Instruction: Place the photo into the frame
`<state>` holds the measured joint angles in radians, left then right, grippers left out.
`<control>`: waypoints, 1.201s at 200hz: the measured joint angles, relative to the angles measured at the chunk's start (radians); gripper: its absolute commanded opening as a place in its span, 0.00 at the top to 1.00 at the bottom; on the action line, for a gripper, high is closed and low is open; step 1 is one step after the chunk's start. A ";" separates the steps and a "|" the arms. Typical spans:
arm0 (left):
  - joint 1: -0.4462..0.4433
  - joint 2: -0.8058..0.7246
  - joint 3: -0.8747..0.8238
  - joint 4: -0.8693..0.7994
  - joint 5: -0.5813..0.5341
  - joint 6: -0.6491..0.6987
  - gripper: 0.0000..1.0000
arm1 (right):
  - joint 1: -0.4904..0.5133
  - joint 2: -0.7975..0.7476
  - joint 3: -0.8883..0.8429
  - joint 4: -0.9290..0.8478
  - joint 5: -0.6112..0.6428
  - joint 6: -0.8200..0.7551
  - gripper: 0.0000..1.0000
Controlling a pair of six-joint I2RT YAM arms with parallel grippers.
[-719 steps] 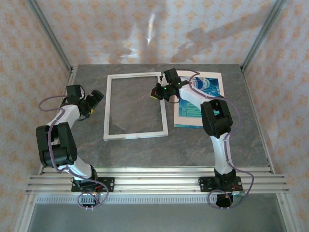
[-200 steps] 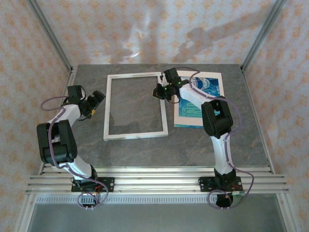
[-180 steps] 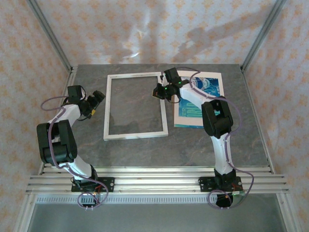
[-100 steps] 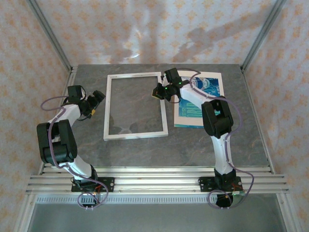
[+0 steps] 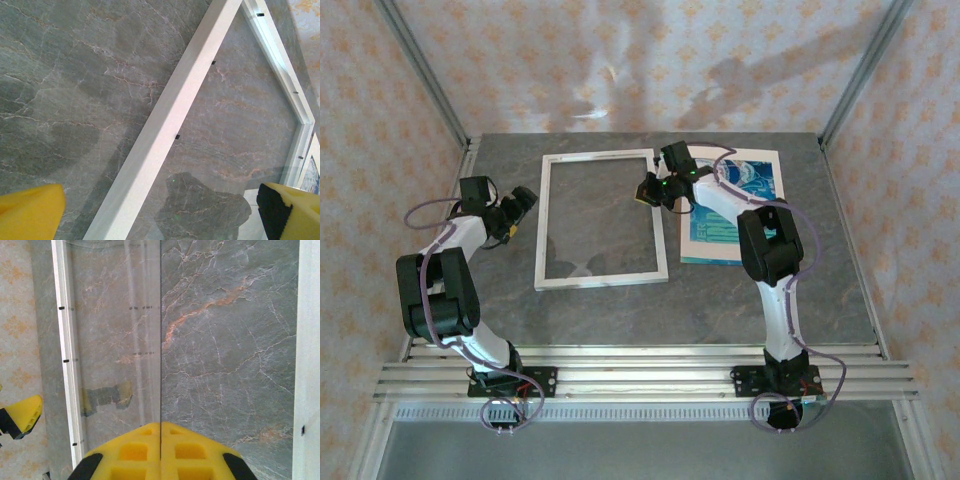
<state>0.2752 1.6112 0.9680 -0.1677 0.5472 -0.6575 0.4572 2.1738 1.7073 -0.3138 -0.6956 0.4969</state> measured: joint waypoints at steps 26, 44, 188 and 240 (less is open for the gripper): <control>0.000 0.000 0.000 0.000 0.000 -0.003 0.00 | 0.000 0.000 0.000 0.002 -0.006 0.000 1.00; 0.000 0.000 0.000 0.000 0.000 -0.003 0.00 | 0.000 0.000 0.001 0.007 -0.011 0.000 1.00; -0.007 0.009 0.000 0.003 0.016 -0.006 0.00 | 0.014 0.013 0.026 -0.012 0.019 -0.010 0.68; -0.007 0.010 -0.001 0.004 0.018 -0.007 0.00 | 0.020 0.013 0.051 -0.086 0.092 -0.051 0.46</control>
<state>0.2684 1.6211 0.9668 -0.1635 0.5655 -0.6643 0.4774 2.1872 1.7580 -0.4000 -0.6041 0.4461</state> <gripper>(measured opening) 0.997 0.497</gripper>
